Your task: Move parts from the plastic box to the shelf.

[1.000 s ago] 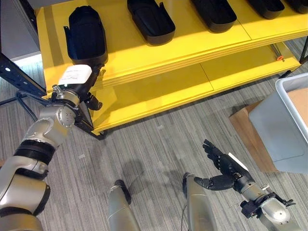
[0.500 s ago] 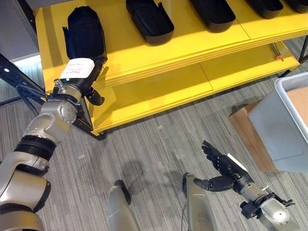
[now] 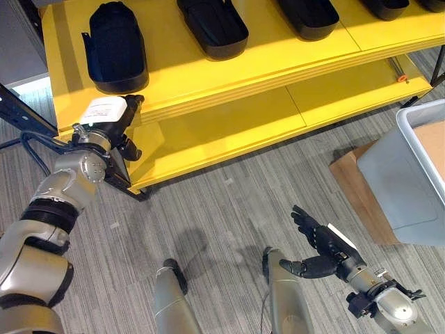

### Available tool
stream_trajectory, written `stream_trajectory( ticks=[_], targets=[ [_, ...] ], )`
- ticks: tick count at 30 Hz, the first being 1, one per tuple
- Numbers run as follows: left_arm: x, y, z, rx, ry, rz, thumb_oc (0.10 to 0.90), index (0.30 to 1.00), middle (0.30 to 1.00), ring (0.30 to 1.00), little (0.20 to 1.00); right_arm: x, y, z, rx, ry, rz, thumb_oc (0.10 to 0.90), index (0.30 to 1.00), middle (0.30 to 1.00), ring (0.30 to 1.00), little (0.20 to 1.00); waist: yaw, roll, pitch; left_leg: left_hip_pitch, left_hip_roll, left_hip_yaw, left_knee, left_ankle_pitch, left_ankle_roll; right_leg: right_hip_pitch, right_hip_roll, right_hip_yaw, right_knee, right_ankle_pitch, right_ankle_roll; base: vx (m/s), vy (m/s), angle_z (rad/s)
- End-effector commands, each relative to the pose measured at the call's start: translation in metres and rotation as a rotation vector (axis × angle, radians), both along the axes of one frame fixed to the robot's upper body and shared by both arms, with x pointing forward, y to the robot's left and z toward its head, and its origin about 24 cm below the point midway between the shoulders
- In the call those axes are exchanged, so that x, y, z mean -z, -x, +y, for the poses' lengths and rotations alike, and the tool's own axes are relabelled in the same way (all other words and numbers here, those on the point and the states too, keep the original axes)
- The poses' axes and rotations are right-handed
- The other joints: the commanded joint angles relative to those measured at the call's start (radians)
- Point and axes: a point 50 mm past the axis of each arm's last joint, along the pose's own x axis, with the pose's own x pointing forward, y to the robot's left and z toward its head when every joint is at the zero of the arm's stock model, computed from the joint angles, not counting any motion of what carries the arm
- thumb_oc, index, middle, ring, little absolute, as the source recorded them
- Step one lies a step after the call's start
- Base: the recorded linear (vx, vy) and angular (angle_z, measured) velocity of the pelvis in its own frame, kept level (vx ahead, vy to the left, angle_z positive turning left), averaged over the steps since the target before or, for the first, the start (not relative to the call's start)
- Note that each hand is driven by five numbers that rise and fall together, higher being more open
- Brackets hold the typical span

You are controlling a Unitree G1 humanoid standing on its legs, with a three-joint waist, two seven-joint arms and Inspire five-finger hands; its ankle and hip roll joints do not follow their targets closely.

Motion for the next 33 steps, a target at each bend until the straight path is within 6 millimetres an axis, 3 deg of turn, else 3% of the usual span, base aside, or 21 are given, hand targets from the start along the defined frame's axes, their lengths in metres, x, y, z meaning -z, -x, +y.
stream_trajectory(
  ticks=[1, 20, 33],
  targets=[
    [-0.068, -0.001, 0.002, -0.019, 0.015, -0.24, 0.9, 1.0, 1.0, 1.0, 1.0, -0.023, -0.004, -0.003, -0.025, -0.013, -0.125, 0.9, 1.0, 1.0, 1.0, 1.0, -0.006, 0.018, -0.046, -0.022, -0.02, -0.076, -0.068, 0.051, 0.017, 0.037, -0.027, -0.028, -0.02, 0.0, -0.04, 0.0, 0.0, 0.0],
    [-0.101, -0.002, -0.012, 0.022, -0.022, -0.341, 0.9, 1.0, 1.0, 1.0, 1.0, -0.02, -0.004, -0.005, -0.032, -0.008, -0.105, 0.9, 1.0, 1.0, 1.0, 1.0, -0.009, 0.021, -0.061, -0.032, -0.026, -0.071, -0.062, 0.043, 0.017, 0.025, -0.03, -0.018, -0.023, 0.006, -0.036, 0.0, 0.0, 0.0],
    [-0.112, -0.001, -0.002, -0.031, -0.047, -0.351, 0.9, 1.0, 1.0, 1.0, 1.0, -0.019, -0.003, -0.008, -0.02, -0.007, -0.097, 0.9, 1.0, 1.0, 1.0, 1.0, -0.019, 0.026, -0.064, -0.059, -0.025, -0.066, -0.058, 0.043, 0.02, -0.002, -0.03, -0.01, -0.034, 0.02, -0.033, 0.0, 0.0, 0.0]
  ],
)
